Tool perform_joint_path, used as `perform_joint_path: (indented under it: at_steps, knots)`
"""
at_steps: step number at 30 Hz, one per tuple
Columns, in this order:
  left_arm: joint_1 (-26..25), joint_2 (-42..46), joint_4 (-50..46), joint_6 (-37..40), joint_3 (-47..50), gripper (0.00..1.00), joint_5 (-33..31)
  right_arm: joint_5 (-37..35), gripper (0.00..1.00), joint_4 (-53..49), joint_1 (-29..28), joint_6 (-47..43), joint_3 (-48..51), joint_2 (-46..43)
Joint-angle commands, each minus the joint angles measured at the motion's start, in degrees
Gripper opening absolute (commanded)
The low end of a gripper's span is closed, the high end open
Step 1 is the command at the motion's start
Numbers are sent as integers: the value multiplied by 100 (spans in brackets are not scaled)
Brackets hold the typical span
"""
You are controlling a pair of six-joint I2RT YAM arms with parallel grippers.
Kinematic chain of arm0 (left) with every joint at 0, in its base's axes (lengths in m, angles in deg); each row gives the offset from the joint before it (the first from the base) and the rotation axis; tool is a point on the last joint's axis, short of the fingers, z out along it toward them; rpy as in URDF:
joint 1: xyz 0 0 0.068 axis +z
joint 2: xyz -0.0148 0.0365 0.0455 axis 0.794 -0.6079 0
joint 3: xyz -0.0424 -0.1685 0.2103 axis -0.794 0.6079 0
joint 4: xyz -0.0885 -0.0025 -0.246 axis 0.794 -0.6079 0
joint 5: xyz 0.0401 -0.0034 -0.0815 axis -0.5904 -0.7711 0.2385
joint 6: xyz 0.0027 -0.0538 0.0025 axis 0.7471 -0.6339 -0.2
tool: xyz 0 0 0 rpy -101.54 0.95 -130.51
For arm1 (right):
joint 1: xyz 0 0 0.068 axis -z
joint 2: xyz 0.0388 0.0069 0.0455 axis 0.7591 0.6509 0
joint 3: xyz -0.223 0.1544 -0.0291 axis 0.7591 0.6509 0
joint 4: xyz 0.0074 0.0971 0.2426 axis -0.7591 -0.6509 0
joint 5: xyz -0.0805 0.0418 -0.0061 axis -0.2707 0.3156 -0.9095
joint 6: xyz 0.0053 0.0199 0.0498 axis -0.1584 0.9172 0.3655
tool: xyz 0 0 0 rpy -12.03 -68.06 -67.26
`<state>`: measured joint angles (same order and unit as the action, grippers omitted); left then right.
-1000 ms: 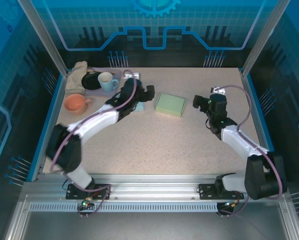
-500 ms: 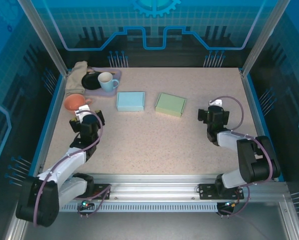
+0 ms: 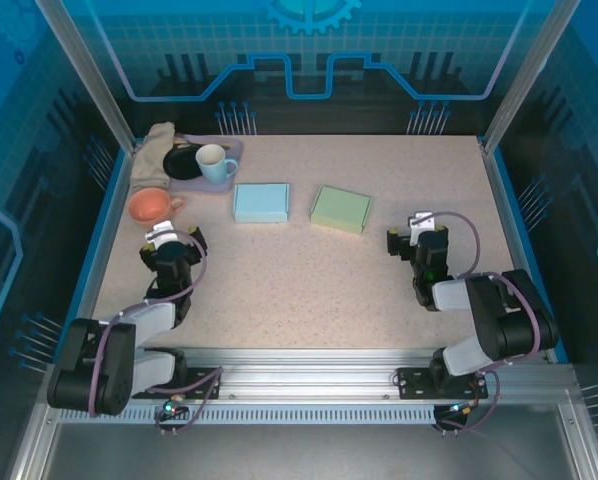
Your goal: Fold the paper box
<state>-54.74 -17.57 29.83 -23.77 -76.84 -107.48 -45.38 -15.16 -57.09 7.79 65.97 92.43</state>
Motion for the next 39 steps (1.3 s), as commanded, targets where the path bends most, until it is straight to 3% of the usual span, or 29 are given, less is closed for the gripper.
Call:
perform_joint_path:
  at_steps: [1, 2, 6, 9, 10, 12, 39]
  knots:
    - [183, -594, 1215, 18, 60, 99, 659, 635, 100, -191, 289, 30, -354, 20]
    - [223, -880, 1526, 66, 46, 99, 879, 569, 100, -233, 295, 62, -361, -7]
    - [253, -1135, 816, 302, -476, 99, 1601, 364, 100, -193, 215, 64, -348, 8]
    - [183, -1642, 971, 549, -684, 99, 1812, 373, 100, -206, 222, 65, -359, 11]
    - [174, -1563, 461, 523, -873, 99, 1794, 398, 100, -220, 226, 67, -366, 12]
    - [156, -1601, 413, 567, -937, 99, 1824, 416, 100, -222, 237, 72, -363, 12]
    - [-2, -1643, 354, 749, -1009, 99, 1752, 428, 100, -230, 252, 68, -368, 11]
